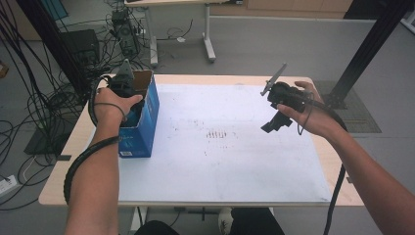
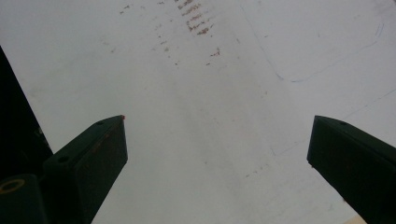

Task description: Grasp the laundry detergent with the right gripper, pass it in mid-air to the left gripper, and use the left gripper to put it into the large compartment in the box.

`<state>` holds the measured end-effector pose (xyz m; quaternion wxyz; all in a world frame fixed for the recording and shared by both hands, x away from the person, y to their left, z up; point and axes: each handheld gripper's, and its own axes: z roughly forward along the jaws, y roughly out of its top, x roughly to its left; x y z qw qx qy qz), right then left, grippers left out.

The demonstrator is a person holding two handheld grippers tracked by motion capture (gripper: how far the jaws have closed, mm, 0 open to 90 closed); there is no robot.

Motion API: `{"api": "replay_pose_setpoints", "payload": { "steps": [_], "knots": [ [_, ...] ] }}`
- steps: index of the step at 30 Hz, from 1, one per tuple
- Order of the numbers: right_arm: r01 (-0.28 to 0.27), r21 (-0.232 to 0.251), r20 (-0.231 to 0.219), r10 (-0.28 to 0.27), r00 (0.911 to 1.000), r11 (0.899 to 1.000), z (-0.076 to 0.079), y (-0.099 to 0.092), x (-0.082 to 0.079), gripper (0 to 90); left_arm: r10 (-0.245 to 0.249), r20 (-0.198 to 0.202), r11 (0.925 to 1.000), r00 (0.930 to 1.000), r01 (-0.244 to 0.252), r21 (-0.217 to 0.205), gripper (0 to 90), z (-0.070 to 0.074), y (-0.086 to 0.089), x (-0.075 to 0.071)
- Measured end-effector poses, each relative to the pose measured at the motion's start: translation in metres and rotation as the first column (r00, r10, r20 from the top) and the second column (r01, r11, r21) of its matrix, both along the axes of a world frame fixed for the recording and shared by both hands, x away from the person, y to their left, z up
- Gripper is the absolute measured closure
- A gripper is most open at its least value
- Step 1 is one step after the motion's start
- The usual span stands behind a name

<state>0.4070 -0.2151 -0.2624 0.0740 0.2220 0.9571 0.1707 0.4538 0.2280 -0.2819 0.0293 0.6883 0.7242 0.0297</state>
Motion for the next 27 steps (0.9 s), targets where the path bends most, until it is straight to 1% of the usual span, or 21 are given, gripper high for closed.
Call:
{"api": "replay_pose_setpoints", "payload": {
  "steps": [27],
  "knots": [
    [-0.003, -0.002, 0.005, 0.003, 1.0000, 1.000, 0.0037, 0.0002, 0.0008, 4.9, -0.004, -0.002, 1.0000, 1.0000, 0.004, 0.008, 37.3, -0.0001, -0.0026, 0.0008]
  ]
}}
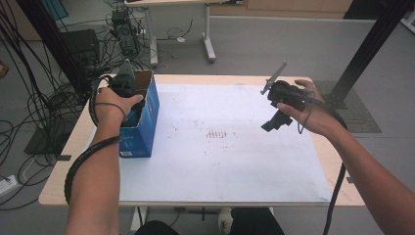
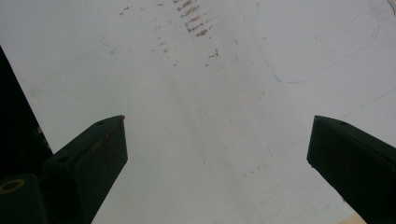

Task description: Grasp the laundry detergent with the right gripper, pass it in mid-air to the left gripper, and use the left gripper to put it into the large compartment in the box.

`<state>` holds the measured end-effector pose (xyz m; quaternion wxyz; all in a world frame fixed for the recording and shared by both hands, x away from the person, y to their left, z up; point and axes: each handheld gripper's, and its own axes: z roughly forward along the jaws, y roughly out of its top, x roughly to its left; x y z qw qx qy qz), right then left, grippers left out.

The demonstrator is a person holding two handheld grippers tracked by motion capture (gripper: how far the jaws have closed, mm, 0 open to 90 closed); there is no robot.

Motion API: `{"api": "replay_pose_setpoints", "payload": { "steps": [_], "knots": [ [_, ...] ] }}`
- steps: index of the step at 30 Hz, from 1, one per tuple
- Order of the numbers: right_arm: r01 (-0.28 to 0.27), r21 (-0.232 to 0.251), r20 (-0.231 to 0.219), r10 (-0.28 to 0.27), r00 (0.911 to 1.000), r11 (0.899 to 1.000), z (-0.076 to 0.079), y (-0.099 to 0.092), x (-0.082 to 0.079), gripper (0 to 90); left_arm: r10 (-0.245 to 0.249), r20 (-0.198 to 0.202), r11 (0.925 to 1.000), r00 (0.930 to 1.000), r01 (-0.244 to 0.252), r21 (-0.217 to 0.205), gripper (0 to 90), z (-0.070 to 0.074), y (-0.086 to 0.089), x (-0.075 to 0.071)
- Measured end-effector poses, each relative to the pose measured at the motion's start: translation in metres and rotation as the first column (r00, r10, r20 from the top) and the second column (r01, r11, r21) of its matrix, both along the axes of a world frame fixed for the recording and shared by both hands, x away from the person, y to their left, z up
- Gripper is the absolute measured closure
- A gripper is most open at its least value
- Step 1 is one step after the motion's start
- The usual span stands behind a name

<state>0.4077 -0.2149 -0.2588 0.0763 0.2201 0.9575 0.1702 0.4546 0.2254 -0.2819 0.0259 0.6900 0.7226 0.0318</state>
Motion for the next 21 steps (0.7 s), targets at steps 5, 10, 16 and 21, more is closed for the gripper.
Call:
{"api": "replay_pose_setpoints", "payload": {
  "steps": [5, 10, 16, 21],
  "knots": [
    [0.002, 0.002, 0.001, -0.002, 1.0000, 1.000, 0.0008, -0.0009, 0.0000, 4.9, 0.003, 0.001, 1.0000, 1.0000, -0.003, -0.002, 37.2, 0.0000, 0.0004, -0.0002],
    [0.003, 0.003, 0.002, -0.003, 1.0000, 1.000, 0.0008, -0.0010, -0.0001, 4.9, 0.002, 0.001, 1.0000, 1.0000, -0.002, -0.001, 37.2, -0.0001, 0.0003, 0.0000],
    [0.004, 0.004, 0.004, -0.004, 1.0000, 1.000, 0.0008, -0.0014, 0.0000, 4.9, 0.002, 0.000, 1.0000, 1.0000, -0.002, -0.002, 37.2, 0.0000, 0.0005, -0.0003],
    [0.003, 0.003, 0.003, -0.003, 1.0000, 1.000, 0.0008, -0.0008, -0.0002, 4.9, 0.001, 0.005, 1.0000, 1.0000, -0.001, 0.003, 37.2, -0.0002, -0.0004, -0.0006]
  ]
}}
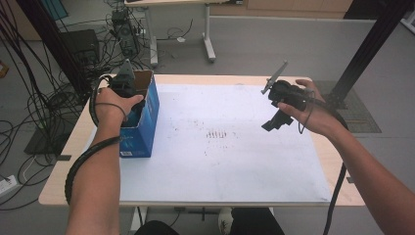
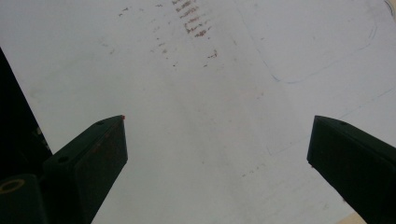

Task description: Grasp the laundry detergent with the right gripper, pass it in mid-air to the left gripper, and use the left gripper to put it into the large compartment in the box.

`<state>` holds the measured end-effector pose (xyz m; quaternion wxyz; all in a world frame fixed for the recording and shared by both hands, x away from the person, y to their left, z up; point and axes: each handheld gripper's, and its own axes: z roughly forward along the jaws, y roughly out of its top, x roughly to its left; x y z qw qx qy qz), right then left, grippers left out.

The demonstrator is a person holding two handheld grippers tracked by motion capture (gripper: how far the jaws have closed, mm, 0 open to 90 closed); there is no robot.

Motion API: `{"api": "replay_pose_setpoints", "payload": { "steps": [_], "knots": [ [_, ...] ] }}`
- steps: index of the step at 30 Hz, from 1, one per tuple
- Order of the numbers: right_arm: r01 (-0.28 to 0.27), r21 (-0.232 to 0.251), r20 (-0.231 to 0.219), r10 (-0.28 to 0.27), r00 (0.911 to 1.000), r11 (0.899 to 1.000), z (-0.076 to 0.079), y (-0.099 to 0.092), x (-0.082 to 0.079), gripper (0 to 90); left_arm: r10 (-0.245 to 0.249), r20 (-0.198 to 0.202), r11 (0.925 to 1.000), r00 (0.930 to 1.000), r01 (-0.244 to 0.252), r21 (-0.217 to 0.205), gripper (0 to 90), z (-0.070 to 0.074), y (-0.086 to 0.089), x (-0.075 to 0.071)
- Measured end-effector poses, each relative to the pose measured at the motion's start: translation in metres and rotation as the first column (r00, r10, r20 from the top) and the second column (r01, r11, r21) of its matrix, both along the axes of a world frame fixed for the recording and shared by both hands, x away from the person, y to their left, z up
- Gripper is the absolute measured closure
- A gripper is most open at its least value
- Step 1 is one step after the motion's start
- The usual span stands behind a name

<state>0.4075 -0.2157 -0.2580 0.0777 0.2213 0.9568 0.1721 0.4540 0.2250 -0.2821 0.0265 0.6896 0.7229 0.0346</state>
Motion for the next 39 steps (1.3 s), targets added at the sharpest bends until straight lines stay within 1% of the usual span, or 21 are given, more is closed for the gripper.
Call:
{"api": "replay_pose_setpoints", "payload": {
  "steps": [39],
  "knots": [
    [-0.009, 0.006, -0.004, 0.009, 1.0000, 1.000, 0.0013, 0.0022, 0.0010, 4.9, -0.003, 0.001, 1.0000, 1.0000, 0.003, 0.000, 37.2, 0.0000, 0.0001, -0.0003]
  ]
}}
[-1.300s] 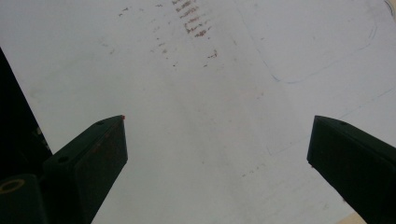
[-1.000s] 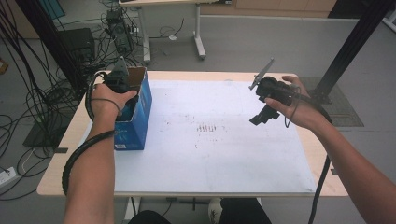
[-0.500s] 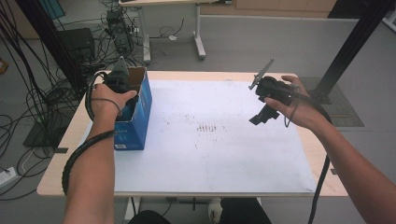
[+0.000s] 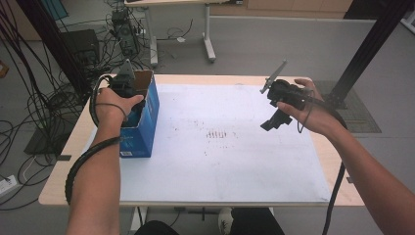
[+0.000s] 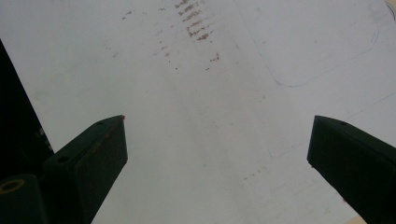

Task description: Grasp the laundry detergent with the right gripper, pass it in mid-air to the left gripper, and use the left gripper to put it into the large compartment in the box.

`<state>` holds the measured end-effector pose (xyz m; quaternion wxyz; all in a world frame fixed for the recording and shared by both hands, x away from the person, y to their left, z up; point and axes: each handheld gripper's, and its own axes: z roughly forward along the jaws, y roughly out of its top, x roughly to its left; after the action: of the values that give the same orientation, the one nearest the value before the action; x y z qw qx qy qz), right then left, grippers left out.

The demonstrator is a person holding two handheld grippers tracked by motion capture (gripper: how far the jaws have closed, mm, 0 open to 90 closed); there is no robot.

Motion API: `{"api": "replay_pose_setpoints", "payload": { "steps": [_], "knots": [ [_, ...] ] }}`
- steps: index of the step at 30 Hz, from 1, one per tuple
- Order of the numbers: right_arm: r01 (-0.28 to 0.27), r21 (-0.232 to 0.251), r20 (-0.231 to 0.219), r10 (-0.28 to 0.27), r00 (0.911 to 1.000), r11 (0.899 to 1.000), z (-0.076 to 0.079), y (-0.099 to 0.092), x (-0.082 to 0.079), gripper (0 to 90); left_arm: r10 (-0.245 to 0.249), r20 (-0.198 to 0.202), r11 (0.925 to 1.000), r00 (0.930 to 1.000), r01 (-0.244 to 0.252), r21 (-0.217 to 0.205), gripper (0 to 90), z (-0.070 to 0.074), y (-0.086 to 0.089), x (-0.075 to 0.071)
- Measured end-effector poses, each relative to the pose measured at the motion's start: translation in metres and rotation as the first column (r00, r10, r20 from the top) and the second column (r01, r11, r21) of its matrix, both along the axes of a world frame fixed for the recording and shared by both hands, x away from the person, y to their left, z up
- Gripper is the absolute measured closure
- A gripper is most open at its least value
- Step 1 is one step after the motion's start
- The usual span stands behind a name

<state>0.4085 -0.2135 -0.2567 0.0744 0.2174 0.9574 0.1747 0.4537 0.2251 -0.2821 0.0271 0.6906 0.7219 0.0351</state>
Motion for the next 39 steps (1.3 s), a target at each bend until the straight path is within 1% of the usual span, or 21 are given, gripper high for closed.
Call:
{"api": "replay_pose_setpoints", "payload": {
  "steps": [7, 20, 25, 29, 35, 38, 39],
  "knots": [
    [0.002, 0.000, 0.001, -0.002, 1.0000, 1.000, 0.000, 0.000, -0.001, 4.9, 0.000, -0.005, 1.0000, 1.0000, 0.000, 0.001, 37.3, 0.000, 0.000, 0.000],
    [-0.004, -0.001, -0.002, 0.004, 1.0000, 1.000, 0.000, 0.000, -0.001, 4.9, -0.001, 0.001, 1.0000, 1.0000, 0.001, -0.002, 37.1, 0.000, 0.000, 0.000],
    [-0.003, -0.001, -0.002, 0.003, 1.0000, 1.000, 0.001, -0.001, -0.001, 4.9, 0.002, 0.008, 1.0000, 1.0000, -0.002, 0.002, 34.6, 0.001, 0.001, -0.002],
    [-0.003, -0.001, 0.000, 0.003, 1.0000, 1.000, 0.001, -0.001, -0.002, 4.9, -0.003, 0.007, 0.9999, 1.0000, 0.003, 0.010, 32.0, 0.005, 0.001, -0.003],
    [-0.008, 0.000, 0.005, 0.008, 1.0000, 1.000, 0.004, 0.000, -0.002, 4.9, -0.019, 0.019, 0.9988, 0.9996, 0.019, 0.046, 30.5, 0.016, -0.003, -0.006],
    [-0.010, 0.004, 0.007, 0.010, 0.9999, 1.000, 0.005, 0.001, -0.002, 4.9, -0.016, 0.030, 0.9991, 0.9994, 0.015, 0.041, 29.7, 0.021, -0.003, -0.009],
    [-0.009, 0.004, 0.008, 0.009, 0.9999, 1.000, 0.005, 0.001, -0.002, 4.9, -0.014, 0.037, 0.9995, 0.9992, 0.013, 0.029, 29.0, 0.023, -0.003, -0.010]
  ]
}}
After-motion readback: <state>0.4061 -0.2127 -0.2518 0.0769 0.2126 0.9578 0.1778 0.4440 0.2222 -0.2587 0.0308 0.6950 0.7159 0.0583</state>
